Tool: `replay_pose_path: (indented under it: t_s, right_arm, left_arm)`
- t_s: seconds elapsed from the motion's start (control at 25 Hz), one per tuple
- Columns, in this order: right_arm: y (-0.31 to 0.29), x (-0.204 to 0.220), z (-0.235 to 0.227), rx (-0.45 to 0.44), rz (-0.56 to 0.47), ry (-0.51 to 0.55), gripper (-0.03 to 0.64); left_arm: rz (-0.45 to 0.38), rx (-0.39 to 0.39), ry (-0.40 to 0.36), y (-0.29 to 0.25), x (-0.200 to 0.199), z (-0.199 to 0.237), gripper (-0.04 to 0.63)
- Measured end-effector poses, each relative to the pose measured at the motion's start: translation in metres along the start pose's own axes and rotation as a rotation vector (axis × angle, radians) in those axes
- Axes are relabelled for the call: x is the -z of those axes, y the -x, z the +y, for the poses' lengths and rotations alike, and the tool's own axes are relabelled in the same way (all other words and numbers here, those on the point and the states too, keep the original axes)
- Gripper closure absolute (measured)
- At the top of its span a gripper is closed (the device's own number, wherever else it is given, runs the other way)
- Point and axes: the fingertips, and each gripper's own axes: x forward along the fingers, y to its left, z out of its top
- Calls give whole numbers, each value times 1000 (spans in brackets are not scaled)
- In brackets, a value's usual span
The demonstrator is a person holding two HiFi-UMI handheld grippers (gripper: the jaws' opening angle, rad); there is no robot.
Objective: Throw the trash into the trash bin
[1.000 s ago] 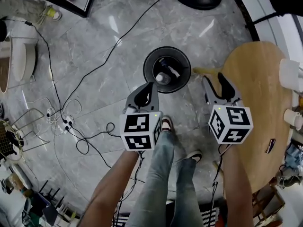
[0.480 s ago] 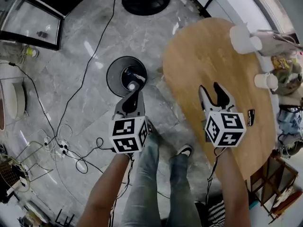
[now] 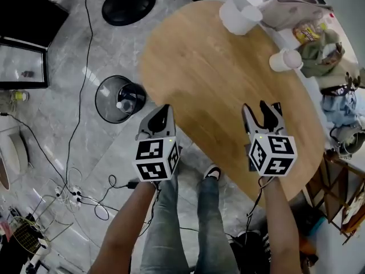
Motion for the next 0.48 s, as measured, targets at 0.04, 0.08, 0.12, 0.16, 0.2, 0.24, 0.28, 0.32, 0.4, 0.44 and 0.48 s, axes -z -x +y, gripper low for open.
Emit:
replay_pose_path:
  t_s: [0.04,0.08,0.12,0.16,0.2,0.24,0.28,0.32,0.4,0.44,0.48]
  right_arm:
    - [5,7,-11,16,4,-14,397]
    - [9,13,-21,31,8,-27,397]
    - [13,19,-31,43,13,-39,397]
    - [16,25,-41,54,17,-48,397]
    - [19,30,-51,63,22,-55,397]
    - [22,36,-60,70,26,-60,397]
    - [24,40,-70,76,30,-65,397]
    - [26,44,-78,82,33,-69,397]
    - [29,52,-95,97,37,-77,397]
    - [31,56,-102,105,39,-84,397]
    - [33,59,-109,113,42,-92,396]
  left_arm:
    - [8,14,-12,-4,2,-10,586]
    - [16,26,-23,-9,4,-20,586]
    - [23,37,-33,-13,6,-29,586]
    - [28,46,-41,-17,7,-39,586]
    - [33,53,-47,-21,9,-48,586]
    - [38,60,-52,-25,11,-57,586]
    - [41,66,-57,-28,12,-66,586]
    - [44,72,-61,-32,13,-75,586]
    - [48,86,-70,-40,15,-91,586]
    - [51,94,-76,-43,16,-99,586]
    - [55,101,-83,-46,17,-106,586]
